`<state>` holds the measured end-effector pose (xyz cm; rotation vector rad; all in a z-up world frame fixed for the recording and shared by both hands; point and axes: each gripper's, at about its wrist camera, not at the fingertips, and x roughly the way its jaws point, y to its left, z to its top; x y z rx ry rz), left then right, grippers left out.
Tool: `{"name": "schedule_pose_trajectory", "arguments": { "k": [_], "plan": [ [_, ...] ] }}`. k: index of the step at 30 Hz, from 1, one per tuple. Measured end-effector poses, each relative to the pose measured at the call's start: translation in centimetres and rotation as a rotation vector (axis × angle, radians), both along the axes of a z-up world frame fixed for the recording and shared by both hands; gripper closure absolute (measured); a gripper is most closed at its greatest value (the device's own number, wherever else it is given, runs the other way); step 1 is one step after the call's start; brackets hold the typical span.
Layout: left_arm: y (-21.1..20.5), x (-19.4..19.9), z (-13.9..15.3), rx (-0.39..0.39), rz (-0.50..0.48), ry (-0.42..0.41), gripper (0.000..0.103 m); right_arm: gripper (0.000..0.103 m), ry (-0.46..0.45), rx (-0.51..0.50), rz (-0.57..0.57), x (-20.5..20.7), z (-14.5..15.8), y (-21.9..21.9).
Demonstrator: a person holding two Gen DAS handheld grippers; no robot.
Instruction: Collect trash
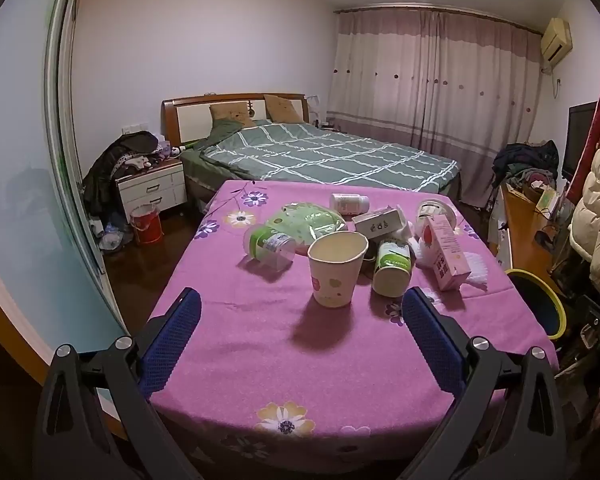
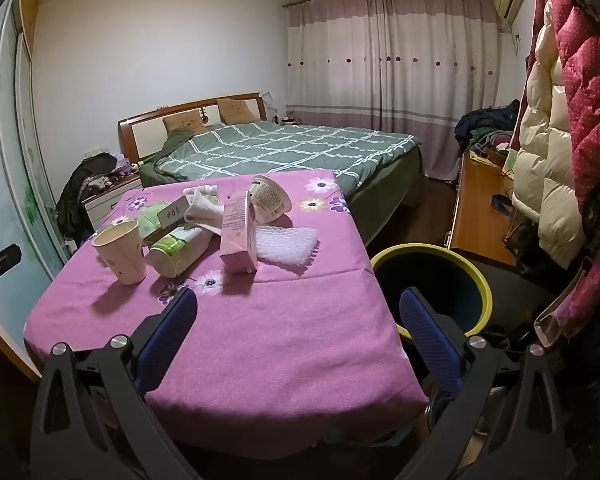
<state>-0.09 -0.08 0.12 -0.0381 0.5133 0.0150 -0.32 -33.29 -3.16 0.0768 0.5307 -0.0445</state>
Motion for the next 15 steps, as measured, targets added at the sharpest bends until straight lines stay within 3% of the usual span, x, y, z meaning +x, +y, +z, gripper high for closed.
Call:
{"name": "schedule_pose_trajectory", "arguments": {
  "k": [15],
  "plan": [
    [-0.15,-0.02,0.29,0.006,-0.003,-0.003,0.004,0.006,0.002,0.004,0.003,0.19,-0.18,-0.03]
  ]
}}
